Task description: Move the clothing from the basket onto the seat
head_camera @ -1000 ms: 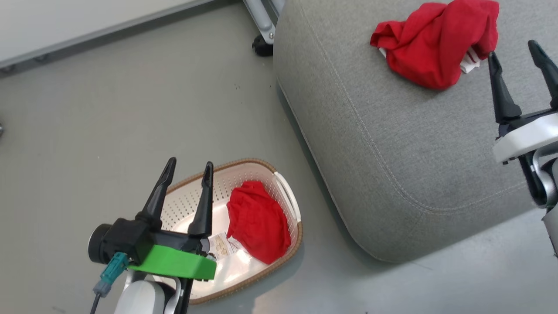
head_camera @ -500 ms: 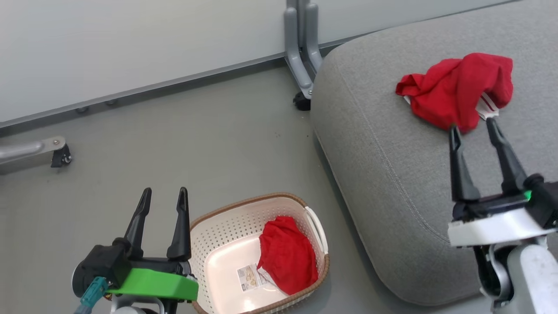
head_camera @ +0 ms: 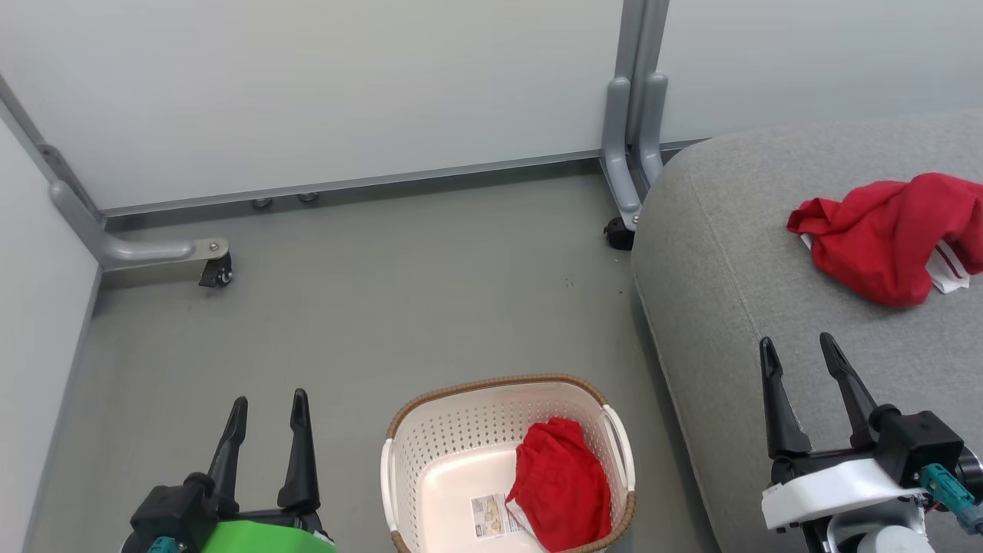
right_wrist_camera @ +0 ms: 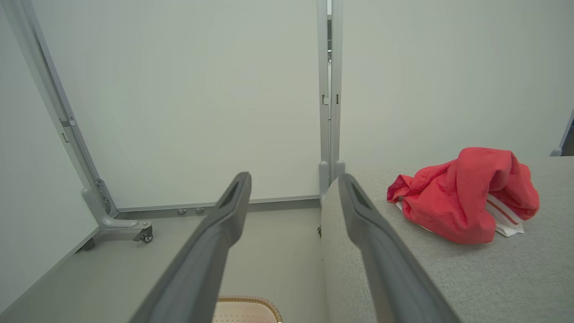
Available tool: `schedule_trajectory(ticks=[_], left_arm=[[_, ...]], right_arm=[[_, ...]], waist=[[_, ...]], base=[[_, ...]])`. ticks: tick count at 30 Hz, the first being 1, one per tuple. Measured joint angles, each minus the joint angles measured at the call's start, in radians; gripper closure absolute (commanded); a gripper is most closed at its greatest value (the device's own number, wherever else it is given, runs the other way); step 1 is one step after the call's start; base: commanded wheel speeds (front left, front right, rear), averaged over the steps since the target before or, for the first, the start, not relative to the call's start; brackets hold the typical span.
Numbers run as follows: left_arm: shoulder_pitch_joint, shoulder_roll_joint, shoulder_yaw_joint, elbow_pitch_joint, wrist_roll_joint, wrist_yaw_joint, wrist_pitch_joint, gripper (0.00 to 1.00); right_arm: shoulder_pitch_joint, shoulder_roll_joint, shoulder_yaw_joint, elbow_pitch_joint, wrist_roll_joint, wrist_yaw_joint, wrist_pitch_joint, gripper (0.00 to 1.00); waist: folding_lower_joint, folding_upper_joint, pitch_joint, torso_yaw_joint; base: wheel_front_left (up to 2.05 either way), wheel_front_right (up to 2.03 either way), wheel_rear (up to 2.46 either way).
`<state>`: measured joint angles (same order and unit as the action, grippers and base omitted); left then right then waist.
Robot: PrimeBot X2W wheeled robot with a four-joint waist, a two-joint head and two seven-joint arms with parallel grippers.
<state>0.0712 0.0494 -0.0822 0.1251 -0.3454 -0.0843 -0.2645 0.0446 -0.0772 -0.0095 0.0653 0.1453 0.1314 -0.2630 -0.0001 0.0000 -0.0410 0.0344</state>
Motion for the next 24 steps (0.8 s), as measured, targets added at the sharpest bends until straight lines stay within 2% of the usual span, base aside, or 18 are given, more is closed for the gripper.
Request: schedule_trajectory(ticks=[7, 24], left_arm=[[0.009, 0.000, -0.009, 0.013, 0.000, 0.001, 0.000, 0.00], [0.018, 0.000, -0.017, 0.021, 0.001, 0.002, 0.000, 0.00]], right_arm=[[0.011, 0.012, -0.001, 0.013, -0.019, 0.000, 0.000, 0.00], [0.012, 0.023, 0.001, 0.030, -0.018, 0.000, 0.000, 0.00]], waist=[[0.0000, 0.0000, -0.030, 0.036], [0.0000, 0.0000, -0.037, 0.047]], base=[[0.00, 0.00, 0.00], [0.00, 0.00, 0.00]])
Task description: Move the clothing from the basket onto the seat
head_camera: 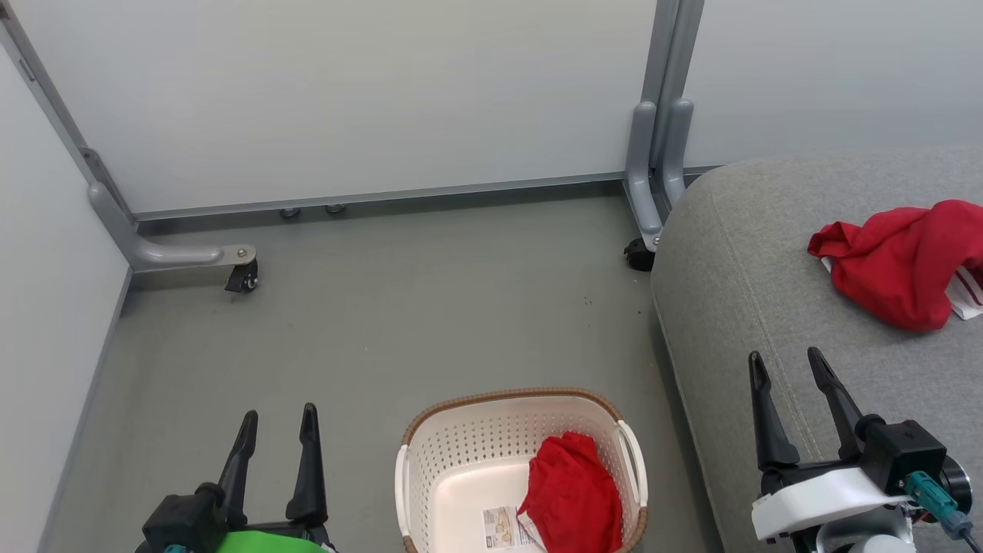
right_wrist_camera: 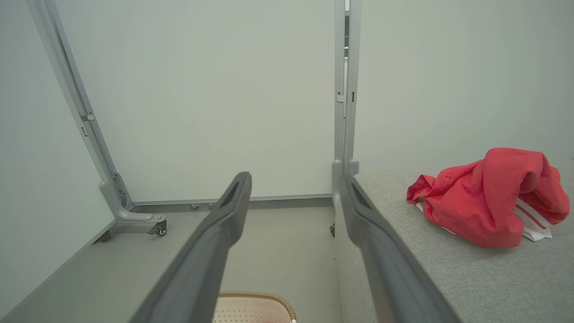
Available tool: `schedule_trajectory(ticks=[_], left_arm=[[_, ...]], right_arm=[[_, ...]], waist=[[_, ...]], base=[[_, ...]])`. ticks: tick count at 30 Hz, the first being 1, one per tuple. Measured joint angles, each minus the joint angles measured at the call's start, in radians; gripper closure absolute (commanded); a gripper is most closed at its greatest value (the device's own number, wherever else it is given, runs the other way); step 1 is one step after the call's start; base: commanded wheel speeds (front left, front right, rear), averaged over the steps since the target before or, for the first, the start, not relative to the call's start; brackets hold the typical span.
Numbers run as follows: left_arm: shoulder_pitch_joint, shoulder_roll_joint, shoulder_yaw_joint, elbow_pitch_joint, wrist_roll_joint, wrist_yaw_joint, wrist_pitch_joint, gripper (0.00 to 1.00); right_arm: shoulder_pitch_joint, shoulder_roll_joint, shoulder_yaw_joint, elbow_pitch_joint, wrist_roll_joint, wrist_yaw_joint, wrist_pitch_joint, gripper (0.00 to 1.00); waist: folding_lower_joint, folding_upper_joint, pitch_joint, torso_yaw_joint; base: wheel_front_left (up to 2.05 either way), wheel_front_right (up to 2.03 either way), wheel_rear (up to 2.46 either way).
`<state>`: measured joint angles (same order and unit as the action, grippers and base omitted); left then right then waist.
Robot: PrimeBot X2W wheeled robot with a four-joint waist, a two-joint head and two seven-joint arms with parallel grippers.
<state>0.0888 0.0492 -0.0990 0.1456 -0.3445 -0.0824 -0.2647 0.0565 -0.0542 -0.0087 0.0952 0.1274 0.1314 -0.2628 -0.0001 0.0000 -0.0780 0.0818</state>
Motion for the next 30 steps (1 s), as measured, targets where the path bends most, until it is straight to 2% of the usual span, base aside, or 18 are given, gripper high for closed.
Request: schedule_trajectory(ticks=[18, 25, 30], left_arm=[[-0.002, 0.000, -0.004, 0.006, 0.002, -0.004, 0.000, 0.00], [-0.049, 0.000, -0.052, 0.030, 0.049, -0.015, 0.000, 0.00], [-0.143, 0.000, -0.071, 0.065, 0.099, -0.024, 0.000, 0.00]], right_arm=[[-0.025, -0.001, -0.010, -0.014, 0.011, 0.000, 0.000, 0.00], [-0.066, -0.021, -0.039, -0.055, 0.008, 0.000, 0.000, 0.00], [-0.140, -0.021, -0.060, -0.096, 0.010, 0.000, 0.000, 0.00]], waist=[[0.0000, 0.0000, 0.039, -0.028], [0.0000, 0.0000, 0.105, -0.058], [0.0001, 0.0000, 0.192, -0.088]], base=[[0.00, 0.00, 0.00], [0.00, 0.00, 0.00], [0.00, 0.00, 0.00]])
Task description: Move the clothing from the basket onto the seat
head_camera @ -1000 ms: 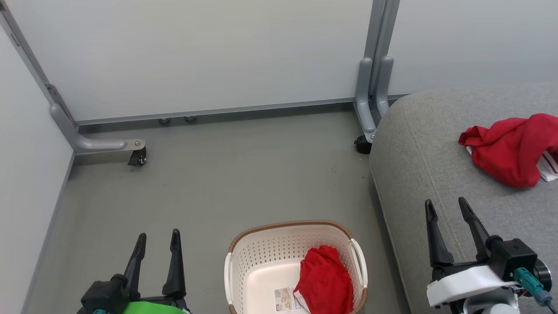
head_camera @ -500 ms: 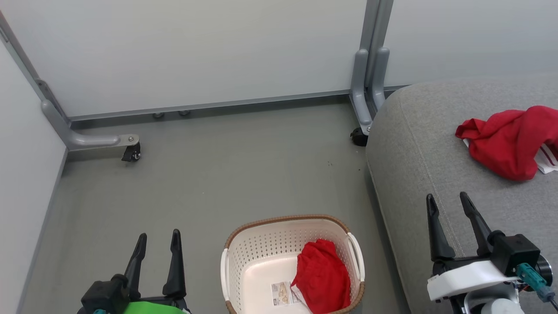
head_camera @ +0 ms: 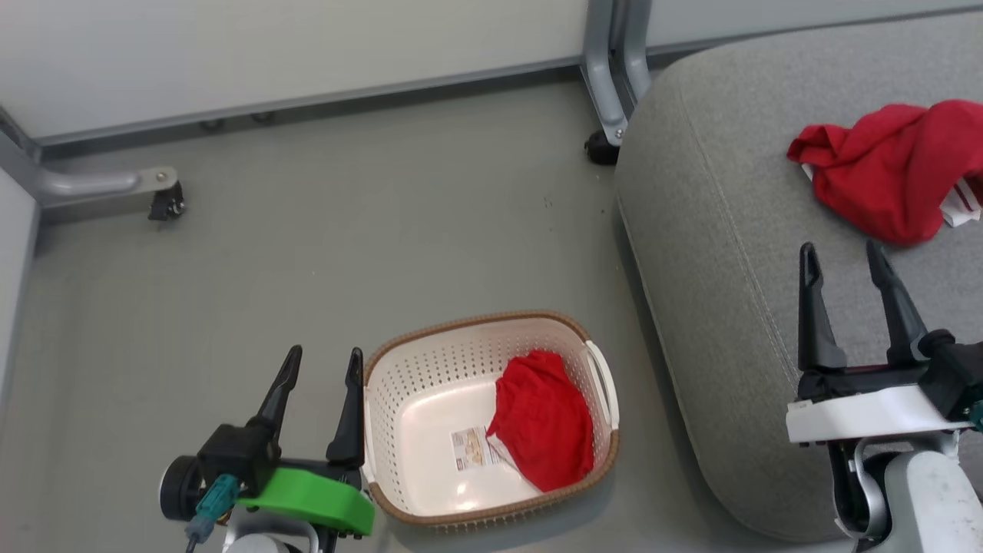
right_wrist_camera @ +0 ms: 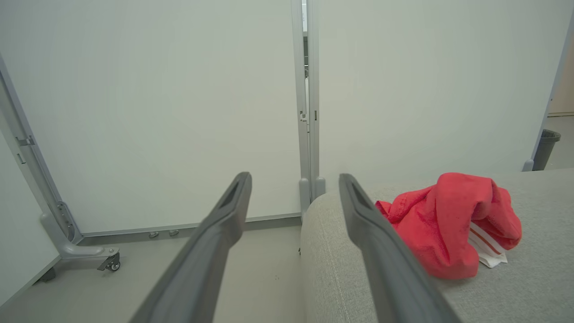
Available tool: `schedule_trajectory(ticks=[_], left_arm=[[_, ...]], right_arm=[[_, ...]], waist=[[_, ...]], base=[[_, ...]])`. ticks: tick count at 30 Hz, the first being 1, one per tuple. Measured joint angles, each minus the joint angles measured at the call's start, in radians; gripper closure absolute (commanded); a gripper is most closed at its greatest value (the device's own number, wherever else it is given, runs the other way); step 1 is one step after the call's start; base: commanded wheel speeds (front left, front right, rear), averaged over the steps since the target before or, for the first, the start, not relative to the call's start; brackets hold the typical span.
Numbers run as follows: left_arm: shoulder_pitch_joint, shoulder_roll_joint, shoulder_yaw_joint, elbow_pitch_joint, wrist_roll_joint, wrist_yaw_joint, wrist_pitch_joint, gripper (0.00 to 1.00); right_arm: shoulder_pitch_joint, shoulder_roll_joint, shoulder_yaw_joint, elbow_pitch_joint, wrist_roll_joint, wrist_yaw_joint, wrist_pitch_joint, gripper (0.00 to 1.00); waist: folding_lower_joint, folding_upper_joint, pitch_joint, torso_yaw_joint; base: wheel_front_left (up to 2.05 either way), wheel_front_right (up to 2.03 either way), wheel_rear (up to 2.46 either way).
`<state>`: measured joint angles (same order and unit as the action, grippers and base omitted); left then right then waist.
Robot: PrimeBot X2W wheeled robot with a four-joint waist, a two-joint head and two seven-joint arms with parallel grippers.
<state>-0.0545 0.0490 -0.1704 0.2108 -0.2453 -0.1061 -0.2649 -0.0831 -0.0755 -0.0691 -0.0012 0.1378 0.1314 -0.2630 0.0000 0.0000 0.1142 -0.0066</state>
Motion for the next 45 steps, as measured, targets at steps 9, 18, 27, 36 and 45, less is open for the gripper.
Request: schedule_trajectory(ticks=[9, 18, 27, 36, 45], left_arm=[[-0.206, 0.011, -0.075, 0.230, 0.142, -0.019, 0.001, 0.00], [-0.501, 0.095, -0.280, 0.482, 0.185, -0.023, 0.001, 0.00], [-0.732, 0.137, -0.483, 0.693, 0.097, -0.023, 0.001, 0.00], [-0.892, 0.170, -0.653, 0.888, -0.039, -0.023, 0.001, 0.00], [-0.981, 0.160, -0.762, 0.983, -0.153, -0.023, 0.040, 0.00]], right_arm=[[-0.082, 0.015, -0.018, -0.051, 0.013, 0.000, 0.000, 0.00], [-0.154, 0.023, -0.003, -0.095, 0.053, 0.000, 0.000, 0.00], [-0.224, 0.023, 0.077, -0.124, 0.134, 0.000, 0.000, 0.00], [-0.249, 0.023, 0.128, -0.139, 0.181, 0.000, 0.000, 0.00], [-0.227, 0.023, 0.149, -0.157, 0.197, 0.000, 0.000, 0.00]], waist=[[0.0000, 0.0000, 0.197, -0.074], [0.0002, 0.0000, 0.422, -0.144], [0.0003, 0.0000, 0.639, -0.215], [0.0002, 0.0000, 0.800, -0.301], [0.0002, 0.0000, 0.891, -0.365]], base=[[0.00, 0.00, 0.00], [0.00, 0.00, 0.00], [0.00, 0.00, 0.00], [0.00, 0.00, 0.00], [0.00, 0.00, 0.00]])
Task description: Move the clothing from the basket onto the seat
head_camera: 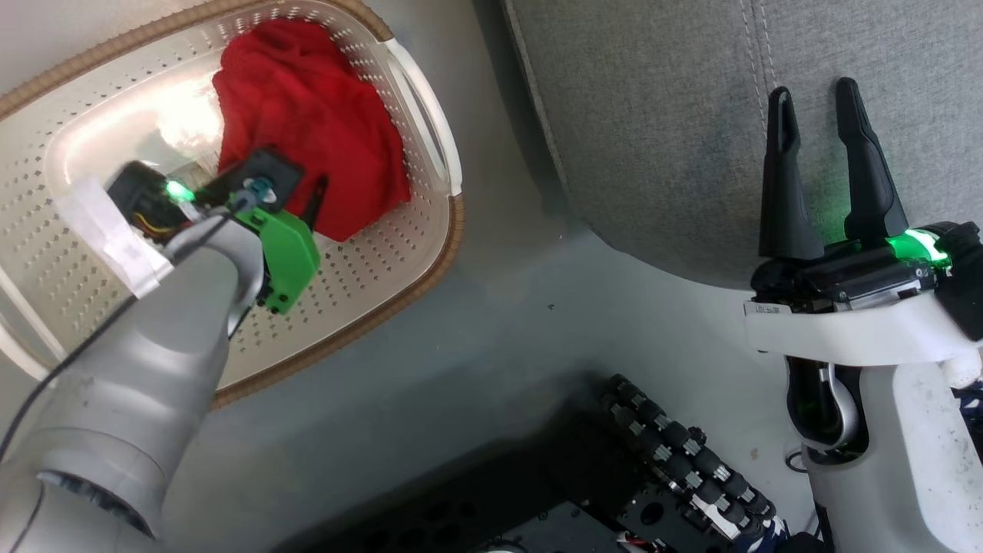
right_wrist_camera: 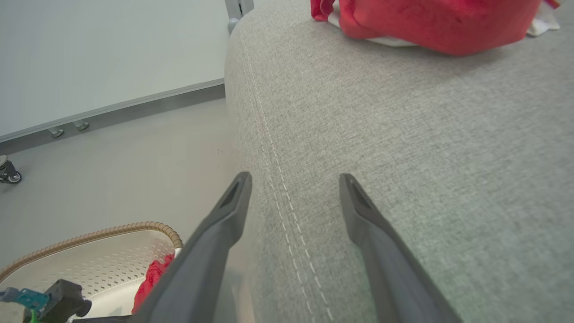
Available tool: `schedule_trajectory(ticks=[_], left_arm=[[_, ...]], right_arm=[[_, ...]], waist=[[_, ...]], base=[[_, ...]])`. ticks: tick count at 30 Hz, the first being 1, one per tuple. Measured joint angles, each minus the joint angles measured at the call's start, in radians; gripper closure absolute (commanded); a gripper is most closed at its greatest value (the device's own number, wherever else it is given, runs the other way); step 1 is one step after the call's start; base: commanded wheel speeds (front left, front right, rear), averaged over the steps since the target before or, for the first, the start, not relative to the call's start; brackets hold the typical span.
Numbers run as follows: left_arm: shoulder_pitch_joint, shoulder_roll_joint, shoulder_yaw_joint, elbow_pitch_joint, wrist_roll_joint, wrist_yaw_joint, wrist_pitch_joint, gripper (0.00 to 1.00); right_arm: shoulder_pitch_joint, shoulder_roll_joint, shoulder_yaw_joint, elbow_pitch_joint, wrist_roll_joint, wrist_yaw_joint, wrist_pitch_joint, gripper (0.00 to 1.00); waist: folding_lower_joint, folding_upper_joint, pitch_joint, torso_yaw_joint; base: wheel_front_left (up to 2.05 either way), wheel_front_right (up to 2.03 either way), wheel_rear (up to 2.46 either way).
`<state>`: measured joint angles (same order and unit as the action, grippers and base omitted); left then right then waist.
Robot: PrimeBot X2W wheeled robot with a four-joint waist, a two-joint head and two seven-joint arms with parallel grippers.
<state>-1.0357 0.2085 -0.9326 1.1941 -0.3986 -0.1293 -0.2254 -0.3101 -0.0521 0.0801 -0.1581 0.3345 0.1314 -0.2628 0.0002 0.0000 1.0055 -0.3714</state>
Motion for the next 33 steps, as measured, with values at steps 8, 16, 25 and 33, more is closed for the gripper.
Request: schedule_trajectory(ticks=[8, 16, 25, 33], left_arm=[[-0.079, 0.002, -0.007, 0.068, 0.005, 0.047, 0.000, 0.00], [-0.088, 0.016, -0.015, 0.083, 0.005, 0.082, 0.016, 0.00], [-0.086, 0.005, -0.020, 0.091, -0.027, 0.026, 0.100, 0.00], [-0.086, -0.014, -0.104, 0.047, -0.058, 0.002, 0.170, 0.00]], right_arm=[[0.011, 0.001, 0.018, -0.005, 0.008, 0.000, -0.002, 0.00], [-0.002, 0.001, 0.031, 0.007, 0.015, 0.000, -0.003, 0.00], [-0.002, 0.001, 0.038, 0.004, 0.012, 0.000, -0.003, 0.00], [0.009, 0.001, 0.053, -0.002, 0.008, 0.000, -0.004, 0.00]], waist=[[0.0000, 0.0000, 0.026, -0.017], [-0.0001, 0.0000, 0.021, -0.016], [-0.0002, 0.0000, 0.033, -0.011], [-0.0002, 0.0000, 0.046, -0.008]], base=[[0.00, 0.00, 0.00], [0.00, 0.00, 0.00], [0.00, 0.00, 0.00], [0.00, 0.00, 0.00]])
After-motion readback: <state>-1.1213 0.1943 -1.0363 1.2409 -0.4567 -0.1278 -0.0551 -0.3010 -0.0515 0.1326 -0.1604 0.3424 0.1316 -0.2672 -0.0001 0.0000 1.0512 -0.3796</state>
